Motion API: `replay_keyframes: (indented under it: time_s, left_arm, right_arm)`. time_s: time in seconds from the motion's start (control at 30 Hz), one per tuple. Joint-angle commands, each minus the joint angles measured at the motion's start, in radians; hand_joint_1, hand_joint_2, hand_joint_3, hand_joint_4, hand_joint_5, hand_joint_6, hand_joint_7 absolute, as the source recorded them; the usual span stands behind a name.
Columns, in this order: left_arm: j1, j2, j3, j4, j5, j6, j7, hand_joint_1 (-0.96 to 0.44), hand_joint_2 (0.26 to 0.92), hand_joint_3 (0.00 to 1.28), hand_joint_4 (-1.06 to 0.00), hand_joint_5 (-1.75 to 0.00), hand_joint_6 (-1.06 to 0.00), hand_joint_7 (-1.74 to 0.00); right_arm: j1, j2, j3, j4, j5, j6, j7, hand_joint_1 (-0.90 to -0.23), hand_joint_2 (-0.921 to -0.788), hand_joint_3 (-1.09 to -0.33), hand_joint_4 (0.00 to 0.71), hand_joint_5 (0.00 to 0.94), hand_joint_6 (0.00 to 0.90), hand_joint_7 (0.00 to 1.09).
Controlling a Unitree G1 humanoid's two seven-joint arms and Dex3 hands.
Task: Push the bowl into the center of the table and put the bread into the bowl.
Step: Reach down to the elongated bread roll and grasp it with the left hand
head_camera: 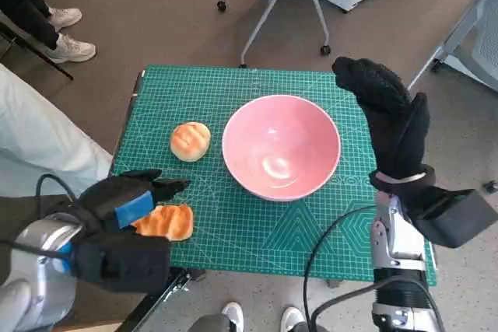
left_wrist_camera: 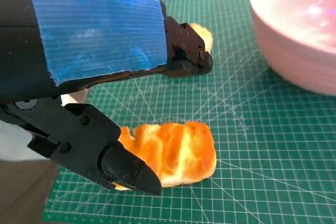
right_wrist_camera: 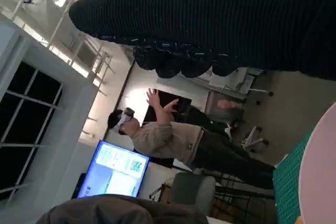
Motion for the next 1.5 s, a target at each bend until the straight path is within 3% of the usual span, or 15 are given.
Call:
replay_keyframes:
  time_s: [0.03, 0.43, 0.57, 0.63, 0.7, 0.77, 0.8, 0.9, 0.97, 1.5]
  left_arm:
    - [-0.014, -0.036, -0.034, 0.057, 0.045, -0.005, 0.039, -0.27, 0.682, 0.0, -0.21, -0.01, -0.31, -0.01]
    - [-0.009, -0.095, -0.071, 0.145, 0.108, 0.014, 0.083, -0.1, 0.718, 0.01, -0.34, -0.03, -0.4, -0.04]
    - [-0.006, -0.1, -0.077, 0.163, 0.133, 0.007, 0.098, -0.01, 0.754, 0.02, -0.46, -0.05, -0.51, -0.08]
    - [0.0, -0.097, -0.077, 0.167, 0.14, -0.006, 0.111, 0.03, 0.784, 0.03, -0.57, -0.09, -0.6, -0.12]
    - [0.005, -0.092, -0.073, 0.171, 0.143, -0.023, 0.124, 0.07, 0.828, 0.02, -0.71, -0.27, -0.65, -0.3]
    - [0.011, -0.087, -0.067, 0.176, 0.142, -0.043, 0.138, 0.04, 0.873, 0.04, -0.74, -0.7, -0.61, -0.72]
    - [0.014, -0.085, -0.065, 0.177, 0.141, -0.052, 0.144, 0.03, 0.883, 0.06, -0.74, -0.88, -0.61, -0.84]
    - [0.021, -0.08, -0.057, 0.188, 0.139, -0.079, 0.165, 0.01, 0.883, 0.08, -0.75, -1.11, -0.65, -0.95]
    - [0.025, -0.081, -0.053, 0.195, 0.139, -0.088, 0.173, 0.01, 0.875, 0.09, -0.76, -1.16, -0.68, -0.95]
    - [0.023, -0.098, -0.044, 0.253, 0.135, -0.098, 0.202, 0.0, 0.865, 0.11, -0.78, -1.08, -0.66, -1.13]
  right_arm:
    - [0.014, -0.002, -0.001, 0.001, 0.007, 0.016, 0.012, -0.66, -0.921, -0.779, 0.228, 0.003, 0.085, 0.61]
    - [0.024, -0.005, 0.0, -0.018, 0.007, 0.024, 0.009, -0.671, -0.921, -0.779, 0.228, 0.002, 0.087, 0.61]
    - [0.027, -0.006, 0.0, -0.026, 0.006, 0.027, 0.008, -0.674, -0.921, -0.778, 0.228, 0.002, 0.087, 0.61]
    - [0.028, -0.006, -0.001, -0.027, 0.006, 0.027, 0.007, -0.675, -0.921, -0.778, 0.228, 0.002, 0.086, 0.61]
    - [0.029, -0.005, -0.001, -0.027, 0.005, 0.026, 0.006, -0.677, -0.921, -0.777, 0.228, 0.002, 0.085, 0.61]
    - [0.029, -0.005, -0.001, -0.027, 0.004, 0.025, 0.005, -0.678, -0.921, -0.777, 0.229, 0.002, 0.084, 0.61]
    - [0.029, -0.005, -0.001, -0.027, 0.003, 0.025, 0.005, -0.679, -0.921, -0.777, 0.229, 0.002, 0.084, 0.61]
    - [0.028, -0.003, 0.0, -0.024, 0.0, 0.023, 0.002, -0.68, -0.921, -0.777, 0.229, 0.002, 0.083, 0.61]
    - [0.027, -0.001, 0.0, -0.021, -0.001, 0.021, 0.001, -0.68, -0.921, -0.777, 0.229, 0.002, 0.083, 0.61]
    - [0.028, 0.005, -0.001, -0.012, 0.013, 0.026, 0.009, -0.673, -0.921, -0.778, 0.229, 0.001, 0.083, 0.61]
